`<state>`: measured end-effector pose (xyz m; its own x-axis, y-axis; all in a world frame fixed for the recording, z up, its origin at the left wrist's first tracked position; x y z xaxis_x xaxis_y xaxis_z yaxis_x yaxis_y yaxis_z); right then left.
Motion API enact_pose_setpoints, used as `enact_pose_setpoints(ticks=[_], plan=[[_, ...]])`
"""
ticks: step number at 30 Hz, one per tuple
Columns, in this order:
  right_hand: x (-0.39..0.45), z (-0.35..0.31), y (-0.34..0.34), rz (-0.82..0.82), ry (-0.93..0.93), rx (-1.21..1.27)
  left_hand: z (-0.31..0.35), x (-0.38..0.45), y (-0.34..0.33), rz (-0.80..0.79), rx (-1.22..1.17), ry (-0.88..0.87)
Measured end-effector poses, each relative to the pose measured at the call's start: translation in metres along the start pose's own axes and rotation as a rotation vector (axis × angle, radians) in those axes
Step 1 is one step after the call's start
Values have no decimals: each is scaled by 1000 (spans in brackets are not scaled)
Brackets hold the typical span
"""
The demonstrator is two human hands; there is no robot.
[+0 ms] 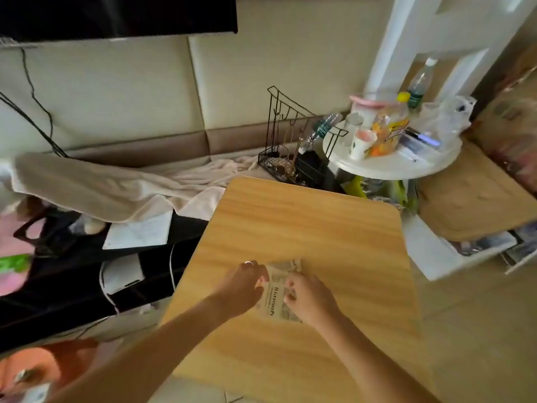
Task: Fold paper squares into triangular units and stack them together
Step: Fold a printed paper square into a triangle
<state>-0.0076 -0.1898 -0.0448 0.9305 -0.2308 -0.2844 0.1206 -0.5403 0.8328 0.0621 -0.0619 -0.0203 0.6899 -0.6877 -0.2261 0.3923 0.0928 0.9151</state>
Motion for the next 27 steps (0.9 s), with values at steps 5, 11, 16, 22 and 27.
enact_pose_setpoints(ticks=[5,11,16,22,27], plan=[[26,21,-29,84,59,45,-2,32,-52,50,61,-93],[40,27,-28,78,67,75,-3,52,-57,69,109,-104],[40,29,-27,121,90,51,3,57,-60,50,165,-78],[27,32,-32,238,163,45,8,45,-63,79,207,-36],[8,32,-38,332,244,14,12,26,-59,141,189,-22]])
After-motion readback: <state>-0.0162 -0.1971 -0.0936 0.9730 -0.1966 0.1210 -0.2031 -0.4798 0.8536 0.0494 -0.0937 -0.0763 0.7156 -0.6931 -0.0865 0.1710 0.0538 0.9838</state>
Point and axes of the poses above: each hand's wrist, its own x-axis towards the middle knuckle, its own y-axis out of the back of the hand, z = x × y, the point moved 9 cm from there along x, towards the middle knuckle, and after that the axes turned 7 degrees about x, right-handed, at the moved point
